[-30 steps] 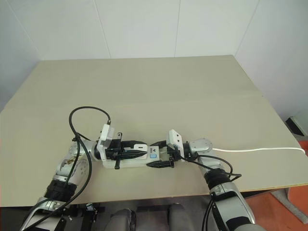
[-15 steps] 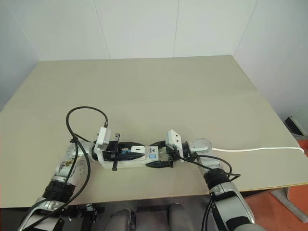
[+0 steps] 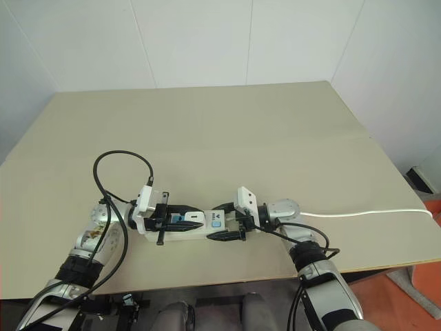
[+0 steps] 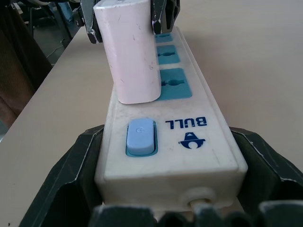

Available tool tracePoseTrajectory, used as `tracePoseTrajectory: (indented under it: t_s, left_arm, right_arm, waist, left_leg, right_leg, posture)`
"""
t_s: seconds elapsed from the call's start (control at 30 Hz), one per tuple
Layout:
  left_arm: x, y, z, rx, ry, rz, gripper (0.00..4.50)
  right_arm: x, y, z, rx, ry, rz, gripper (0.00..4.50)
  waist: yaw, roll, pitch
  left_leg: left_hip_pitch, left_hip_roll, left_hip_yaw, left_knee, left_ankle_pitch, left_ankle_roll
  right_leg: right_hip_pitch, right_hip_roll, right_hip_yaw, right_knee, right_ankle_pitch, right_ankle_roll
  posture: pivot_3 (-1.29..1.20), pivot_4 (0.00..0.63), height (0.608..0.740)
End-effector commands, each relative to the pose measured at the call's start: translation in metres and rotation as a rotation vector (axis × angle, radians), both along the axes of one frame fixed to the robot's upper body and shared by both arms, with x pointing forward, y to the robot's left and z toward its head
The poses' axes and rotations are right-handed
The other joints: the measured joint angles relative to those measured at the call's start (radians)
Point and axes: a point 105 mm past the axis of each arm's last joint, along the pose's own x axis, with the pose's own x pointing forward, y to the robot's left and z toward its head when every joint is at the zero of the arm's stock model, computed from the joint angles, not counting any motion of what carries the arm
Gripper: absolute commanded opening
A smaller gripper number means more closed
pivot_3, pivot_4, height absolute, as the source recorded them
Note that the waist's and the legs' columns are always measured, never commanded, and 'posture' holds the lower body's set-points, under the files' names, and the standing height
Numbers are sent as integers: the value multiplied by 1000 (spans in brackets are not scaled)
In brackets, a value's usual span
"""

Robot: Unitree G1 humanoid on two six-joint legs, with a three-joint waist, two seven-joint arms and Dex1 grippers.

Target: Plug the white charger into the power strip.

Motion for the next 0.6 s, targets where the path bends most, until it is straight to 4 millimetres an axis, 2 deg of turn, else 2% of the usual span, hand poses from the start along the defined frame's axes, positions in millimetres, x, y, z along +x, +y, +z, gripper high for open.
tracePoseTrajectory:
  t_s: [0.03, 0.13, 0.2, 0.27, 0.5, 0.6]
  left_arm:
    - [2, 29, -34, 159, 114, 119, 1025]
    - [0, 27, -34, 164, 126, 117, 1025]
    - [-2, 26, -34, 162, 150, 115, 1754]
    - [-3, 25, -32, 148, 178, 109, 2220]
    - [-1, 19, -27, 114, 183, 118, 4443]
    - [-1, 18, -20, 102, 151, 113, 4479]
  right_arm:
    - [0, -15, -14, -38, 60, -50, 3420]
    - [0, -15, -15, -36, 59, -53, 3420]
    - [0, -14, -15, -35, 56, -57, 3420]
    - [1, -14, -15, -29, 54, -62, 3420]
    - [1, -14, -14, -24, 55, -68, 3420]
    - [1, -13, -15, -23, 50, -69, 3420]
  waist:
    - [0, 0, 0]
    - [1, 0, -1]
    - [-1, 0, -1]
    - [1, 0, -1]
    - [8, 1, -2]
    - [8, 1, -2]
  left_leg:
    - [0, 0, 0, 0, 0, 0]
    - [1, 0, 1, 0, 0, 0]
    - [1, 0, 1, 0, 0, 0]
    - [1, 0, 3, -3, 0, 0]
    - [3, 0, 4, -5, 0, 0]
    - [3, 0, 4, -5, 0, 0]
  right_leg:
    - [0, 0, 0, 0, 0, 0]
    - [0, 0, 1, 0, 0, 0]
    - [0, 0, 1, 0, 0, 0]
    - [-1, 1, 4, 0, 0, 1]
    - [0, 0, 4, -2, 0, 1]
    - [-1, 0, 4, -2, 0, 1]
  posture:
    - [0, 150, 740]
    - [0, 150, 740]
    - [0, 150, 740]
    - [0, 150, 740]
    - [0, 150, 740]
    - [0, 150, 740]
